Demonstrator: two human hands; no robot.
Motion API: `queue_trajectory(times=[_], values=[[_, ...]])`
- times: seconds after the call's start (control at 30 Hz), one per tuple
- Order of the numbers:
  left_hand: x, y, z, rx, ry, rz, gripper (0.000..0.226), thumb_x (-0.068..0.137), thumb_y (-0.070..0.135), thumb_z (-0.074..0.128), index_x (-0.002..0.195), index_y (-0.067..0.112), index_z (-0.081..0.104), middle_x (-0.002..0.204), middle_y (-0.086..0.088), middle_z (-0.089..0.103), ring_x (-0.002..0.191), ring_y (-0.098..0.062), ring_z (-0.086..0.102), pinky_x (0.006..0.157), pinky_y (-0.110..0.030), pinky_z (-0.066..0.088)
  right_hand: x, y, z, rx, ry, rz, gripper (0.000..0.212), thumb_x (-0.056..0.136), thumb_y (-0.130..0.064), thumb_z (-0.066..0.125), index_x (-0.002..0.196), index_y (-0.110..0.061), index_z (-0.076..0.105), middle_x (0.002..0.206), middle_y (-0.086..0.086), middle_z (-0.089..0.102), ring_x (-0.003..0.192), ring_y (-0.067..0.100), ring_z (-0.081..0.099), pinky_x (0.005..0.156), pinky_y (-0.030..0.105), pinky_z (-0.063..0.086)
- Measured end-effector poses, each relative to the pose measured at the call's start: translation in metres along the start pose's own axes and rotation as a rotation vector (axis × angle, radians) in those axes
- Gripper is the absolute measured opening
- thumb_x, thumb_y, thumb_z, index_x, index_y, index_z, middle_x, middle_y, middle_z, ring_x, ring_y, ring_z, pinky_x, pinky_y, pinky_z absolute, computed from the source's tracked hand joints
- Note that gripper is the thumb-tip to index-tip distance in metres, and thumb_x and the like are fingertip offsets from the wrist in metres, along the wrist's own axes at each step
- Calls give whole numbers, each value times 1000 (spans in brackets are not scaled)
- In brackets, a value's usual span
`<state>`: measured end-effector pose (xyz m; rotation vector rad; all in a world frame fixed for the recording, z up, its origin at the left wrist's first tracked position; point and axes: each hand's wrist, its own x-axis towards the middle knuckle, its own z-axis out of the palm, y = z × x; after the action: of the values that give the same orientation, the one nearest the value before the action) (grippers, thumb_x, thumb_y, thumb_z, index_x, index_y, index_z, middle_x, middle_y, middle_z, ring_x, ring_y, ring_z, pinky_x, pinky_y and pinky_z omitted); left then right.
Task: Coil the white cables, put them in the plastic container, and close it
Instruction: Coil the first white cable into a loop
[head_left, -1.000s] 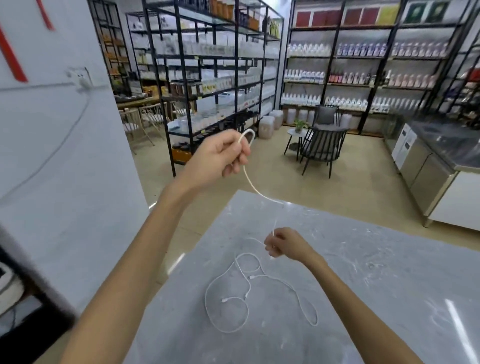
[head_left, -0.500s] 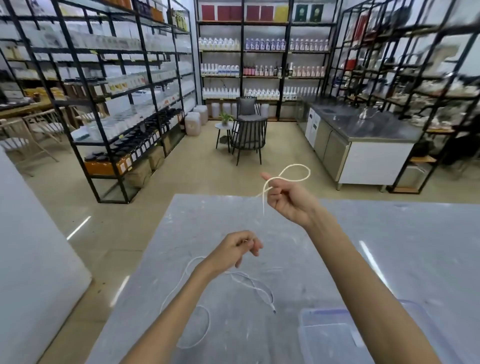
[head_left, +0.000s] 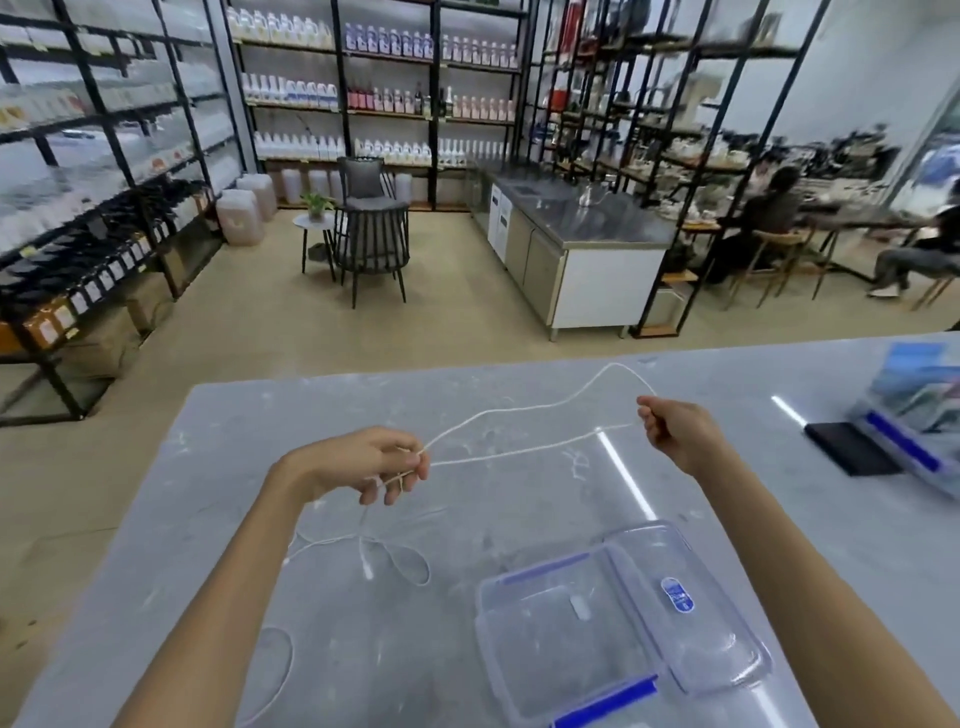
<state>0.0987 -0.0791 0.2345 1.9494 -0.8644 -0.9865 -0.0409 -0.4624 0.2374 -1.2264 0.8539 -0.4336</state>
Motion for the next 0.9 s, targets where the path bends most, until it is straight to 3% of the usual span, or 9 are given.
queue_trajectory(times=[0.1, 0.17, 0.23, 0.27, 0.4, 0.5, 0.63, 0.77, 0.9], values=[[16, 26, 11, 14, 92, 11, 25, 103, 22, 45, 92, 11, 65, 80, -2, 65, 65, -15, 63, 49, -23, 42, 23, -10, -27, -77, 75, -32, 30, 95, -2, 52, 122, 11, 54, 89, 17, 61, 57, 13, 57, 48, 12, 51], [36, 53, 26, 8, 217, 74, 25, 104, 18, 43, 92, 8, 63, 81, -5, 62, 61, -15, 59, 47, -23, 41, 35, -17, -31, -227, 44, -84, 49, 95, -1, 49, 142, 4, 35, 137, 24, 49, 94, 22, 67, 81, 27, 58], [60, 88, 43, 8, 295, 135, 24, 104, 15, 41, 94, 7, 61, 82, -6, 61, 59, -14, 55, 48, -24, 40, 33, -25, -25, -506, -72, -310, 72, 96, -8, 50, 154, -18, 10, 161, 9, 20, 135, 28, 42, 109, 44, 41], [74, 107, 53, 19, 305, 162, 24, 104, 14, 40, 94, 6, 60, 82, -6, 60, 60, -14, 54, 49, -24, 40, 29, -30, -20, -576, -187, -456, 71, 97, -16, 51, 154, -29, 11, 162, 0, 18, 142, 22, 33, 114, 43, 34], [128, 170, 86, 66, 268, 242, 25, 105, 14, 36, 97, 2, 56, 84, -4, 60, 63, -15, 57, 50, -25, 42, 5, -59, 3, -683, -636, -853, 41, 97, -45, 48, 136, -54, 41, 134, -38, 47, 124, -15, 42, 98, 2, 30], [158, 194, 100, 42, 314, 273, 25, 105, 12, 34, 105, 1, 57, 88, -4, 62, 78, -18, 65, 52, -29, 50, 17, -76, -5, -770, -671, -1043, 23, 100, -30, 48, 102, -44, 66, 84, -31, 65, 85, -11, 58, 72, 5, 41], [187, 204, 111, 173, 452, 243, 28, 104, 22, 37, 83, 17, 56, 98, 1, 54, 107, -19, 57, 75, -43, 60, 53, -98, -24, -880, -614, -1199, 17, 94, -24, 59, 92, -22, 76, 71, -29, 56, 76, -13, 54, 67, 7, 38], [203, 226, 122, 53, 461, 299, 27, 103, 23, 37, 85, 18, 56, 84, 2, 62, 67, -19, 64, 53, -31, 49, 68, -124, -38, -766, -562, -1280, 9, 89, -23, 67, 85, -22, 75, 74, -22, 59, 76, 1, 57, 69, 13, 42], [201, 256, 121, -461, 92, 445, 16, 101, 15, 46, 98, 12, 61, 71, 2, 59, 53, -9, 47, 53, -20, 40, 71, -151, -46, -431, -528, -1121, 14, 86, -16, 70, 78, -27, 70, 74, -13, 66, 66, 0, 55, 62, 13, 41]])
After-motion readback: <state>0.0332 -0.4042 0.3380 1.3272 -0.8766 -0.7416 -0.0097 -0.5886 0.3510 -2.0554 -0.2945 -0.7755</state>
